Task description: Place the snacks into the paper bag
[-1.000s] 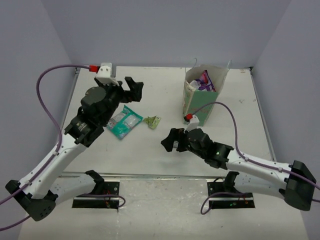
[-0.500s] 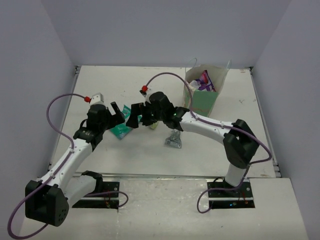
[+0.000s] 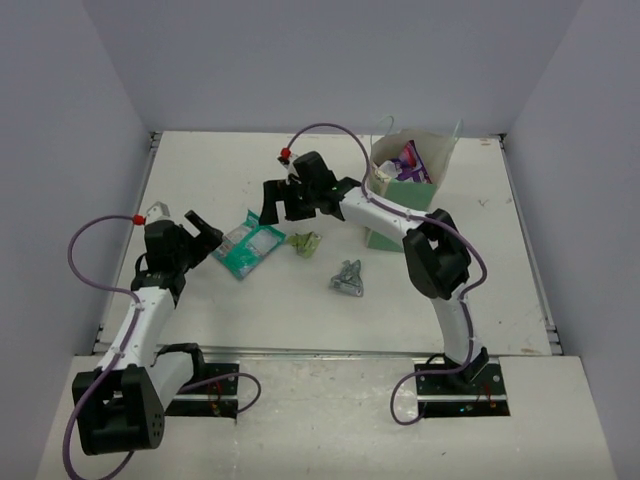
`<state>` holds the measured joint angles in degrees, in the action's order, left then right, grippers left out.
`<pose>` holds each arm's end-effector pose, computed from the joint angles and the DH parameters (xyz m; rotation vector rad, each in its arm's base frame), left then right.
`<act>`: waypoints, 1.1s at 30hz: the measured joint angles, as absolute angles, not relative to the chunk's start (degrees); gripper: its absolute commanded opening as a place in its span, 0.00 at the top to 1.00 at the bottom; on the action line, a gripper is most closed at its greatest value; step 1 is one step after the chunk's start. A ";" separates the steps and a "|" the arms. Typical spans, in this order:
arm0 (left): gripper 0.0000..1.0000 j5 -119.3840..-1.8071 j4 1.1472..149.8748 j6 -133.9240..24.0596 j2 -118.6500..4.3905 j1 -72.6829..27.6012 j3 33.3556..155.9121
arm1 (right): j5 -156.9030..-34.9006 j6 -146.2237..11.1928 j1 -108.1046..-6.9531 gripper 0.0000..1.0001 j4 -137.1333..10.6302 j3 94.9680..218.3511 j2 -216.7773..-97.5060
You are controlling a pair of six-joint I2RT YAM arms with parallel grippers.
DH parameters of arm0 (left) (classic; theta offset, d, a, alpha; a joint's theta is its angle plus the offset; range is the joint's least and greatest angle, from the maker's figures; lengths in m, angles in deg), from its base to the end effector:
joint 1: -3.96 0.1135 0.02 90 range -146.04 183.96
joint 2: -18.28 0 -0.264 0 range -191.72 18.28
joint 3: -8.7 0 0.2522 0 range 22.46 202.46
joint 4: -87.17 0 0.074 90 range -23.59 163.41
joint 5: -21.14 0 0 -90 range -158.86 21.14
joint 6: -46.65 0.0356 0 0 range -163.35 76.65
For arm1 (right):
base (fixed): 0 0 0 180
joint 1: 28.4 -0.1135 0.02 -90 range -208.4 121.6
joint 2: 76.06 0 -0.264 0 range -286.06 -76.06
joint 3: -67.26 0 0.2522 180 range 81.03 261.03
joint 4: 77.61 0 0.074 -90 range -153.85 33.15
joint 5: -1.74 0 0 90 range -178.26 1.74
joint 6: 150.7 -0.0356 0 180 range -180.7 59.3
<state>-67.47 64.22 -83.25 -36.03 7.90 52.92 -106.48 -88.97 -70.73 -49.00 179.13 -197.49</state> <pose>0.2057 0.0133 0.2240 -0.7979 2.0212 -0.3890 0.3556 0.3390 0.2303 -0.4780 2.3526 0.9853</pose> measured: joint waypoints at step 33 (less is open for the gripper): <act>0.02 -54.07 78.71 -87.34 -42.58 12.95 46.12 | -120.34 -88.34 -68.45 0.07 -41.52 188.40 -209.84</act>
